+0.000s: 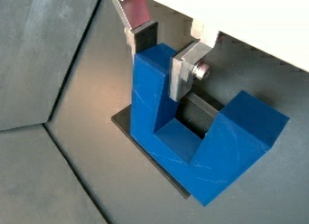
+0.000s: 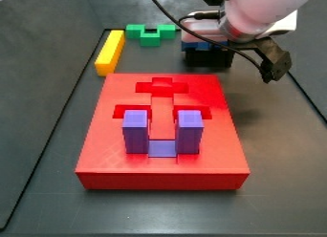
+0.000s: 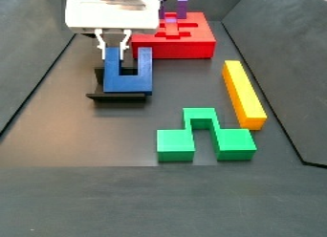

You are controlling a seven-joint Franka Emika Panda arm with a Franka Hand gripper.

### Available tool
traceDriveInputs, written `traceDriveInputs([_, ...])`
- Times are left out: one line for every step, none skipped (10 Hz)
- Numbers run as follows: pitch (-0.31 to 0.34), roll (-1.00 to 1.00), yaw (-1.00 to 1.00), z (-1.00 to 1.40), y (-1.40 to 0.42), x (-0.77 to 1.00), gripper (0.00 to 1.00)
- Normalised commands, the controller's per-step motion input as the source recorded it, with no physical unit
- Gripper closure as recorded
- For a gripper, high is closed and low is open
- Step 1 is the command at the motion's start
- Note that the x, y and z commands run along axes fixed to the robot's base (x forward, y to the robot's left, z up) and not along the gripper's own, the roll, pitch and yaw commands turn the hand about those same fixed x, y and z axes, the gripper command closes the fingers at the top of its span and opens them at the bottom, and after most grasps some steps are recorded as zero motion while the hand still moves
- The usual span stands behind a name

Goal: Pick up the blue object. Move up. Place the blue object on the fixture. Regrasp the blue object. Move to above the board. Insert the blue object.
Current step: Regrasp the blue object, then move to above the board.

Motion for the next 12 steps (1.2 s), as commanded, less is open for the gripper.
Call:
traceDriveInputs([0.000,0.00,0.00,0.00,0.00,0.00,1.00])
traceDriveInputs([0.000,0.00,0.00,0.00,0.00,0.00,1.00])
traceDriveInputs([0.000,0.00,0.00,0.00,0.00,0.00,1.00])
traceDriveInputs([0.000,0.00,0.00,0.00,0.00,0.00,1.00])
traceDriveInputs([0.000,0.00,0.00,0.00,0.00,0.00,1.00])
traceDriveInputs([0.000,0.00,0.00,1.40,0.00,0.00,1.00])
traceDriveInputs([0.033,-0.05,0.00,1.40,-0.03,-0.02,1.00])
traceDriveInputs([0.011,-0.13,-0.01,1.40,-0.02,-0.05,1.00])
traceDriveInputs([-0.005,-0.11,0.00,1.40,0.00,-0.06,1.00])
traceDriveInputs([0.024,-0.05,0.00,1.40,-0.03,-0.05,1.00])
traceDriveInputs([0.033,-0.02,-0.01,1.40,-0.03,-0.06,1.00])
traceDriveInputs([0.035,-0.01,0.00,1.40,-0.02,-0.05,1.00])
